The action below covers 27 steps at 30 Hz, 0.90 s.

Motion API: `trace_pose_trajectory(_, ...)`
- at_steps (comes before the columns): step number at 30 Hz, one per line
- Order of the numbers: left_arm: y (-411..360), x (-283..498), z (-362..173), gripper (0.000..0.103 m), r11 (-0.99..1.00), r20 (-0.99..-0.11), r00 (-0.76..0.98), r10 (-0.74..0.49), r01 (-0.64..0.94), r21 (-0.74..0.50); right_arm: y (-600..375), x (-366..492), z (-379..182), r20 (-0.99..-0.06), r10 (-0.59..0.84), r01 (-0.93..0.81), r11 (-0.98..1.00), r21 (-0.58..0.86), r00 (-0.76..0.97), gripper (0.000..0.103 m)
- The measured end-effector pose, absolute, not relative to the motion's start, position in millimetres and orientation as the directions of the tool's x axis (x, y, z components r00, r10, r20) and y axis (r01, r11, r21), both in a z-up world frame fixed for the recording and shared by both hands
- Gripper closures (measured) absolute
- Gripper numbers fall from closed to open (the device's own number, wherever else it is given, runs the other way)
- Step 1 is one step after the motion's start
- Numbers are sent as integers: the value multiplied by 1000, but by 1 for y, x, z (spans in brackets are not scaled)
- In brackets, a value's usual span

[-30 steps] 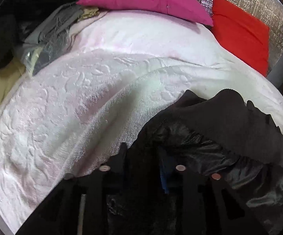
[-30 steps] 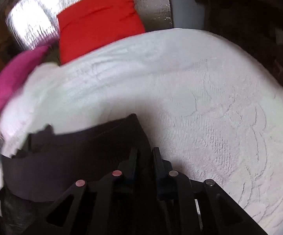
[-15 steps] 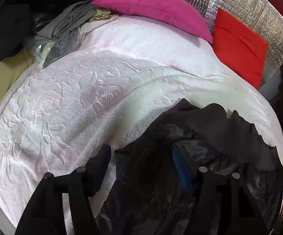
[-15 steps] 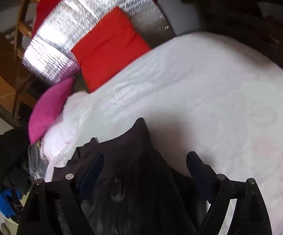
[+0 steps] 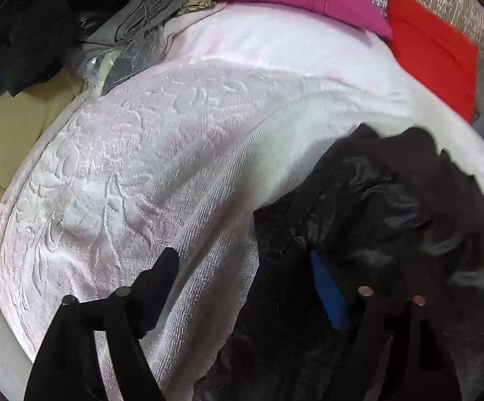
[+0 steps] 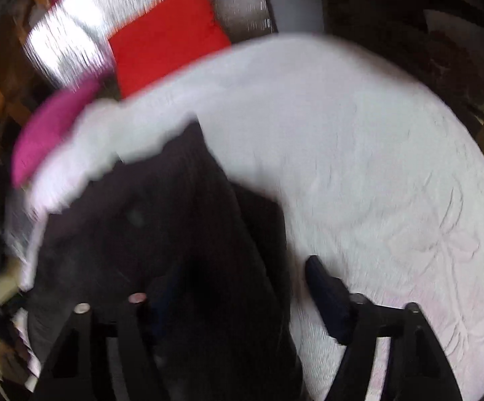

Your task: Fold large clothes

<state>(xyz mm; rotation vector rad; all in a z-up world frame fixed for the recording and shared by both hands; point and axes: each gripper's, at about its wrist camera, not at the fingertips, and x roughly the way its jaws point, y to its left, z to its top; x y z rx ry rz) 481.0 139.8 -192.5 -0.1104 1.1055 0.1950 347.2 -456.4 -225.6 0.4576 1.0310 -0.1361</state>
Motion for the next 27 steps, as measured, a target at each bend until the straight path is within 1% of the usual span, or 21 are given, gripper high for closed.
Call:
trace_pose_trajectory(2,136,482,-192,21,979,-893,434,118,-202,31,-451,352,-230,-858,75,315,911,266,508,36)
trace_pose_trajectory(5,138,483,-185,21,978,-890,442,110,-208,17,-451,350,-213,-842,29,336,909,247,539,36)
trace_pose_trajectory(7,141,482,-179,21,976,-886,455,91,-216,-11,-447,345,-196,-803,19,322,910,260,596,36)
trace_pose_trajectory(10,144,479,-165,21,973,-869,490,73,-227,-47,-431,340,-164,-711,6,261,928,266,703,36)
trace_pose_trajectory(13,147,480,-157,21,972,-855,515,54,-225,-74,-410,344,-149,-657,62,184,936,300,751,36)
trace_pose_trajectory(14,148,481,-157,21,971,-853,519,52,-225,-78,-406,346,-149,-649,109,153,930,333,753,36)
trace_pose_trajectory(15,151,482,-158,21,971,-855,516,49,-226,-81,-400,351,-152,-644,185,107,916,387,742,36)
trace_pose_trajectory(17,156,484,-159,21,966,-860,509,32,-235,-103,-390,359,-158,-648,253,73,899,432,719,36)
trace_pose_trajectory(21,166,493,-156,21,946,-845,532,-56,-242,-215,-369,370,-170,-678,292,44,901,432,674,36)
trace_pose_trajectory(23,165,500,-151,24,937,-822,556,-125,-208,-282,-365,378,-182,-723,280,70,908,413,632,36)
trace_pose_trajectory(25,160,507,-148,35,924,-792,582,-186,-170,-342,-365,377,-194,-739,283,92,902,422,611,36)
trace_pose_trajectory(26,154,513,-149,47,923,-789,580,-204,-155,-352,-364,378,-197,-742,278,96,904,417,611,35)
trace_pose_trajectory(27,147,522,-153,56,923,-797,561,-225,-141,-359,-363,378,-197,-743,274,92,907,411,611,35)
